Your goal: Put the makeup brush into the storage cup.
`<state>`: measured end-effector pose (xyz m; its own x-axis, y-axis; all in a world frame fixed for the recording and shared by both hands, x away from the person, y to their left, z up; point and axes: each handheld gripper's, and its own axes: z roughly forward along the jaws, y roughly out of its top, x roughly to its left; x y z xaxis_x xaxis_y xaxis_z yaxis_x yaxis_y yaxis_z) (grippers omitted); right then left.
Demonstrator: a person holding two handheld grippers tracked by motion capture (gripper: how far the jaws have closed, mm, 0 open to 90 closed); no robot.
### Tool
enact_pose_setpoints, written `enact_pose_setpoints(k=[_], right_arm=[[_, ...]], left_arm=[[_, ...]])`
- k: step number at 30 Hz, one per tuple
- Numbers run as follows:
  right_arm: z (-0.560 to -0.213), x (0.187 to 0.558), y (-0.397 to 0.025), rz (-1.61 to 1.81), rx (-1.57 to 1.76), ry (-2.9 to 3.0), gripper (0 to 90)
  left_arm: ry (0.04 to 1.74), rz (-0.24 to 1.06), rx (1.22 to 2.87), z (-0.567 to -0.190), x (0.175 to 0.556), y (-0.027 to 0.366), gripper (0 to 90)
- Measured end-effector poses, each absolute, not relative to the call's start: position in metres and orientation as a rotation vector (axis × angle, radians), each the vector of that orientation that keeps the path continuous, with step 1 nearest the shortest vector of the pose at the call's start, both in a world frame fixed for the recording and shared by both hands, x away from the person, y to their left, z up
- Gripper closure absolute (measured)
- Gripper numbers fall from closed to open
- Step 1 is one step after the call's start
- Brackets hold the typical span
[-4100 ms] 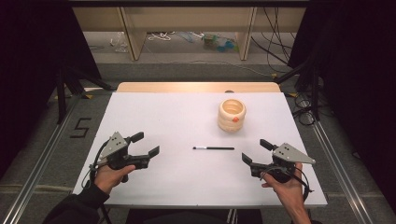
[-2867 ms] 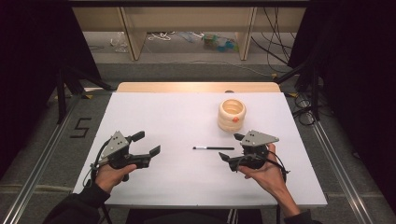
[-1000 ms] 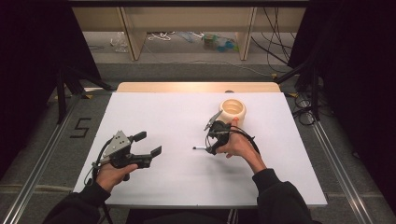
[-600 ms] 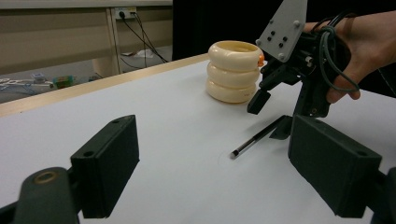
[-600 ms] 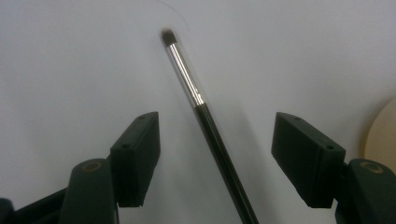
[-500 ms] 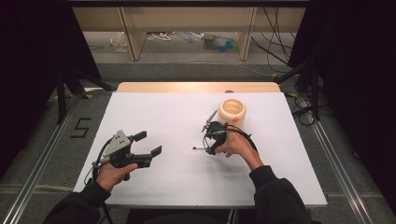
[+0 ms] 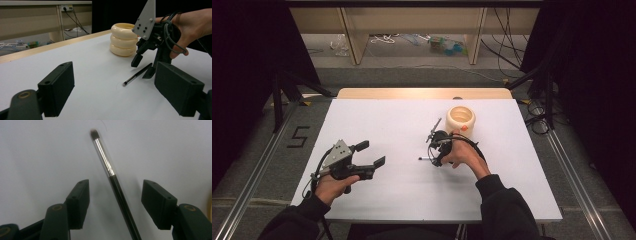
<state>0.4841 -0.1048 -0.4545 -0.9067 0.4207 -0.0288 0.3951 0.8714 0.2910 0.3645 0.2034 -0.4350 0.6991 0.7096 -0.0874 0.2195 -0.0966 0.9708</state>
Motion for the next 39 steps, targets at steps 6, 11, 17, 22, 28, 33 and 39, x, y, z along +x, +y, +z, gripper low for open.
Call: enact_pose_setpoints(k=[6,11,17,22,28,33,39], right_arm=[[-0.455,0.487,-0.107,0.430,0.669,2.958,44.3],[-0.456,0.488,-0.108,0.435,0.676,2.961,45.2],[-0.457,0.489,-0.107,0.422,0.685,2.971,47.2],[-0.457,0.491,-0.107,0.409,0.687,2.968,48.4],[-0.458,0.492,-0.099,0.370,0.675,2.989,54.8],[-0.457,0.493,-0.097,0.346,0.688,2.992,59.5],[-0.457,0.492,-0.097,0.337,0.670,2.993,66.2]], left_arm=[[0.765,0.483,1.655,-0.435,0.365,0.203,16.1],[0.773,0.481,1.650,-0.435,0.365,0.202,16.1],[0.762,0.483,1.656,-0.436,0.366,0.202,16.1],[0.768,0.479,1.656,-0.436,0.366,0.202,16.1],[0.765,0.479,1.657,-0.436,0.365,0.202,16.2],[0.763,0.480,1.660,-0.436,0.365,0.202,16.2],[0.769,0.480,1.660,-0.436,0.365,0.202,16.2]])
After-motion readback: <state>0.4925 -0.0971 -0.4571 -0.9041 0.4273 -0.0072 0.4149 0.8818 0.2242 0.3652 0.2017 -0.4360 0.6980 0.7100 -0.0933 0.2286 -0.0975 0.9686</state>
